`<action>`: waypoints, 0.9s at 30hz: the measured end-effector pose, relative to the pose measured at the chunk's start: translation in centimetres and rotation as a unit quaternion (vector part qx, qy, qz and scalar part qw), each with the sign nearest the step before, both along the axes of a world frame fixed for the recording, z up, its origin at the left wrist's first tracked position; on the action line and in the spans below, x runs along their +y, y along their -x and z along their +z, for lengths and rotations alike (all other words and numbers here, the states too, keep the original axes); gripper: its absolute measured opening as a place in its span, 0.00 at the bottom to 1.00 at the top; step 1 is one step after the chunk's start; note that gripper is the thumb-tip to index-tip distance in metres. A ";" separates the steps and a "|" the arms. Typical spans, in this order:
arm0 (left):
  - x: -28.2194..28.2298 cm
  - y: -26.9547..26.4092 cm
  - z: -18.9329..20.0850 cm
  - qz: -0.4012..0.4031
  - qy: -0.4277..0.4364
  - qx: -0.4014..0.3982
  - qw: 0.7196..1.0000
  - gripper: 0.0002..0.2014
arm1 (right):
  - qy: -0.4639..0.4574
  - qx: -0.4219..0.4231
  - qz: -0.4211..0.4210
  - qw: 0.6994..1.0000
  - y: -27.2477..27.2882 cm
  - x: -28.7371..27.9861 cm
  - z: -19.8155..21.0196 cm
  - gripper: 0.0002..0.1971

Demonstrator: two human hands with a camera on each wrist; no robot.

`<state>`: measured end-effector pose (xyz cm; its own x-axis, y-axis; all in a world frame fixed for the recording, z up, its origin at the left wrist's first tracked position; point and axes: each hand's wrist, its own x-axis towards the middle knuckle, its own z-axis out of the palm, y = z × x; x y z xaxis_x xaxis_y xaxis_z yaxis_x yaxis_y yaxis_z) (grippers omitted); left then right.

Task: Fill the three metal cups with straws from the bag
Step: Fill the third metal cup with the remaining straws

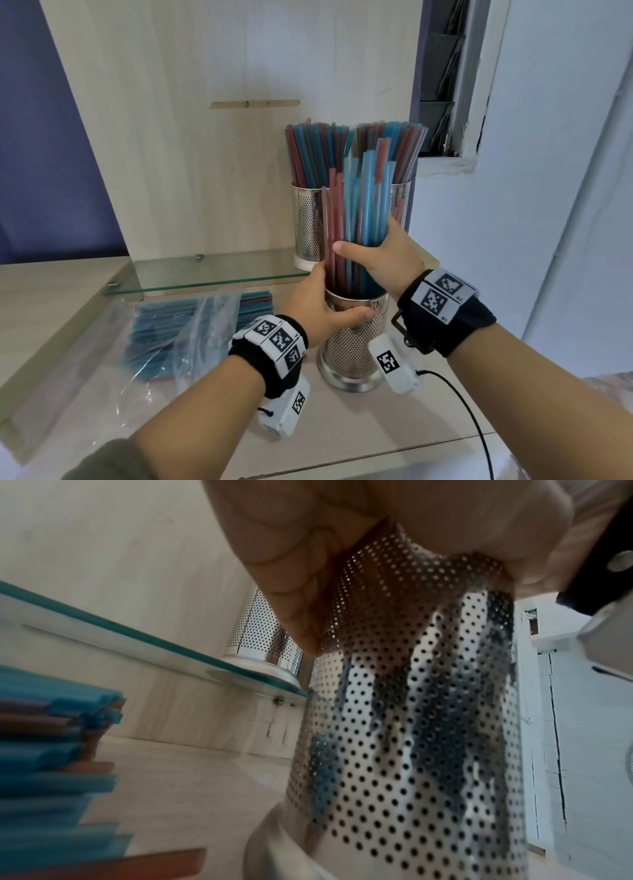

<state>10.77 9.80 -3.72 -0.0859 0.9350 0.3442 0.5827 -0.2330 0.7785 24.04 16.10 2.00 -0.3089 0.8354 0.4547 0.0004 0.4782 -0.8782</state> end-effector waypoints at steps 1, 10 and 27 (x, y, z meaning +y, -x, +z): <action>0.0 0.0 0.0 -0.002 -0.002 -0.001 1.000 0.46 | -0.009 0.017 -0.004 1.000 0.0 0.1 0.0 0.28; -0.3 -0.2 0.4 -0.011 -0.008 0.025 1.000 0.44 | -0.136 -0.003 -0.077 0.988 -0.9 1.6 3.0 0.51; -0.5 -0.1 0.6 -0.007 0.017 0.032 0.999 0.45 | -0.184 -0.256 0.001 0.949 -1.7 3.7 5.6 0.21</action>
